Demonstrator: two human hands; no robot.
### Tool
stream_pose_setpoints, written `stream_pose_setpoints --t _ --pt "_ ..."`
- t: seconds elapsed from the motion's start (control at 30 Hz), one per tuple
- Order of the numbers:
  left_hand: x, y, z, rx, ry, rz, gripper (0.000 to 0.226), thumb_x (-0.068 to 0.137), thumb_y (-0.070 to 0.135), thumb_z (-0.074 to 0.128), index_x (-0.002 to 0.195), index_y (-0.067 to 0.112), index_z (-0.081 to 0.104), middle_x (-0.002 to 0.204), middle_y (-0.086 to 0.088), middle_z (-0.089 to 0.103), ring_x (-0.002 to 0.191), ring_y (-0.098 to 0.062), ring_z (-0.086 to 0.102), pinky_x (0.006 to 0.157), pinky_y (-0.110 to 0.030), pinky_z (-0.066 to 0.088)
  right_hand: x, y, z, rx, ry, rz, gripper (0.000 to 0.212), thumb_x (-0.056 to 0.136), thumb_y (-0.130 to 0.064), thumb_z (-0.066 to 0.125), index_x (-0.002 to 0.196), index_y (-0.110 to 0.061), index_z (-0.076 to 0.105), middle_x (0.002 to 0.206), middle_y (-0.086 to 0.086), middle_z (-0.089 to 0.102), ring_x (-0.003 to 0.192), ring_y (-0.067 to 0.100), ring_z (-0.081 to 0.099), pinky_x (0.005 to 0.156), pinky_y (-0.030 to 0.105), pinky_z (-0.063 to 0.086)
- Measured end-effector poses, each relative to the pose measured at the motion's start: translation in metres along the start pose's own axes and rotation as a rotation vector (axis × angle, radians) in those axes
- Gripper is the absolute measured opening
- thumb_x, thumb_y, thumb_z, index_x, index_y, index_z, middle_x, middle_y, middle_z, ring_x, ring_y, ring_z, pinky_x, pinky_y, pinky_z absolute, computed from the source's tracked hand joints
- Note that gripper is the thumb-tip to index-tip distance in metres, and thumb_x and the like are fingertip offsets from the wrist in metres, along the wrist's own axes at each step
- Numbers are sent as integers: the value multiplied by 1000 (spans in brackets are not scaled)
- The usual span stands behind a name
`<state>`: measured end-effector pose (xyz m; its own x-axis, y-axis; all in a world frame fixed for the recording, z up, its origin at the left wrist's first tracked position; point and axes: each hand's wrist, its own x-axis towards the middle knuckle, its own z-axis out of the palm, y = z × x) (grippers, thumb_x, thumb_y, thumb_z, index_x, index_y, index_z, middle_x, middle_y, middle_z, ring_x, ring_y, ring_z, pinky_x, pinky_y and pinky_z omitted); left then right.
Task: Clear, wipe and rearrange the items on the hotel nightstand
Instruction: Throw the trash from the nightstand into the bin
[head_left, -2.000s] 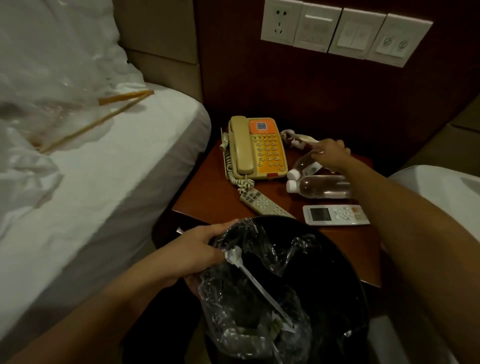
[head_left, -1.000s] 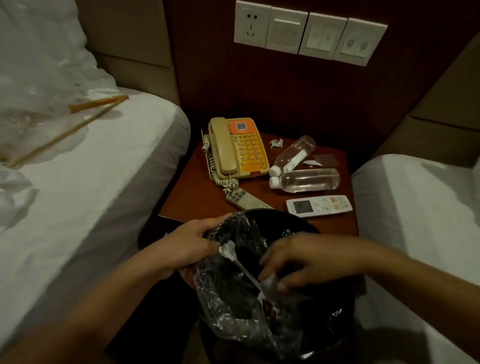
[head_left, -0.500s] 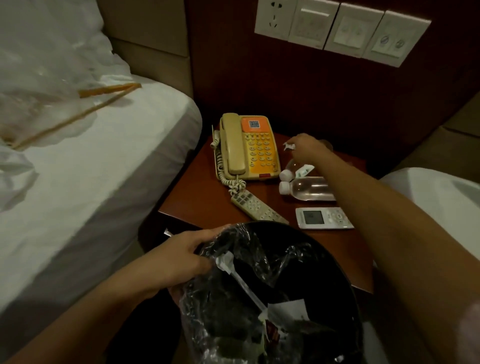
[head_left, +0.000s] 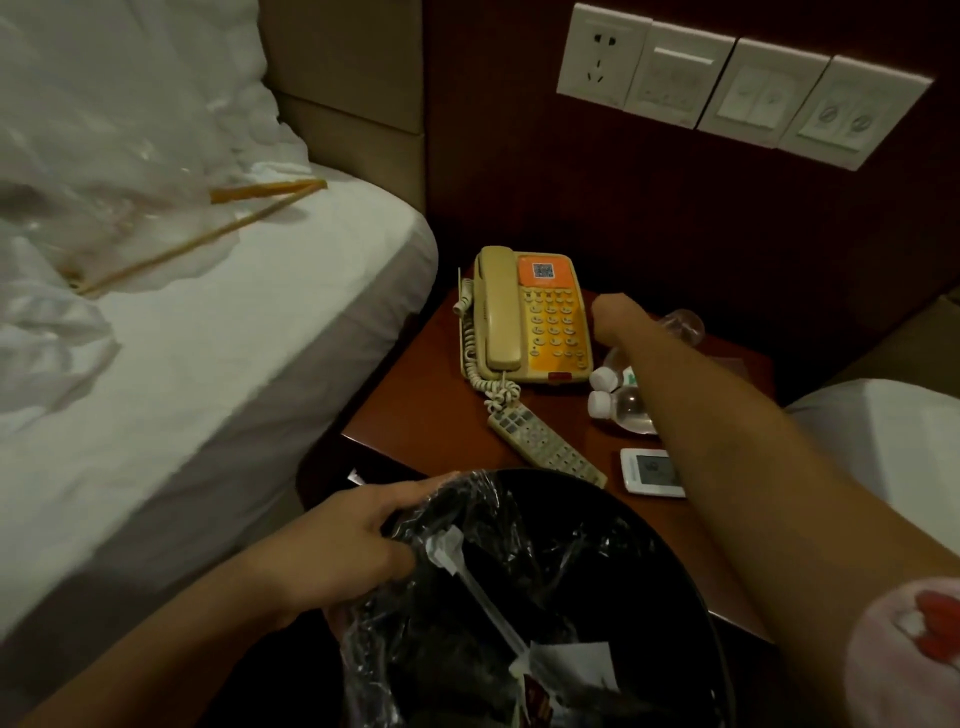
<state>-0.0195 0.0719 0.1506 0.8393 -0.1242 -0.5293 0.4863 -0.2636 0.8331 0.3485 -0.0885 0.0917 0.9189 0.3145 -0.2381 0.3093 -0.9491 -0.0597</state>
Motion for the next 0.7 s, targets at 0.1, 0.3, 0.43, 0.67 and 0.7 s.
stream_pose_setpoints --t 0.1,0.3,0.43,0.67,0.7 --pt "0 -2 -4 1 -3 -6 75 71 6 52 127 55 52 119 9 69 103 -20 69 92 -46 54 -5 0 0 -9 22 -12 11 92 -5 48 95 -2 58 85 10 56 80 25 54 73 35 48" --pt "4 -5 -5 -9 0 -38 73 69 8 55 123 57 54 119 7 69 100 -21 70 90 -47 56 -35 21 -16 278 170 -75 16 89 -9 59 100 -9 70 97 6 69 89 20 65 75 30 51" --pt "6 -8 -6 -32 -6 -49 75 71 2 55 120 59 55 122 12 67 104 -17 68 91 -43 55 -122 22 -53 724 473 -96 19 89 -7 58 106 -13 60 88 -8 61 81 2 59 69 16 47" --pt "13 -5 -5 -2 -25 -68 73 74 -1 57 119 57 58 116 12 70 101 -13 69 89 -37 56 -317 -6 -33 708 205 -527 14 85 -25 54 91 -38 53 92 -20 57 88 -3 59 74 14 49" --pt "13 -4 -5 3 -30 -77 72 77 -2 58 118 57 58 115 12 70 100 -12 69 85 -33 57 -328 -8 -25 609 91 -560 13 84 -29 51 94 -37 55 92 -22 56 88 -3 58 75 14 48"
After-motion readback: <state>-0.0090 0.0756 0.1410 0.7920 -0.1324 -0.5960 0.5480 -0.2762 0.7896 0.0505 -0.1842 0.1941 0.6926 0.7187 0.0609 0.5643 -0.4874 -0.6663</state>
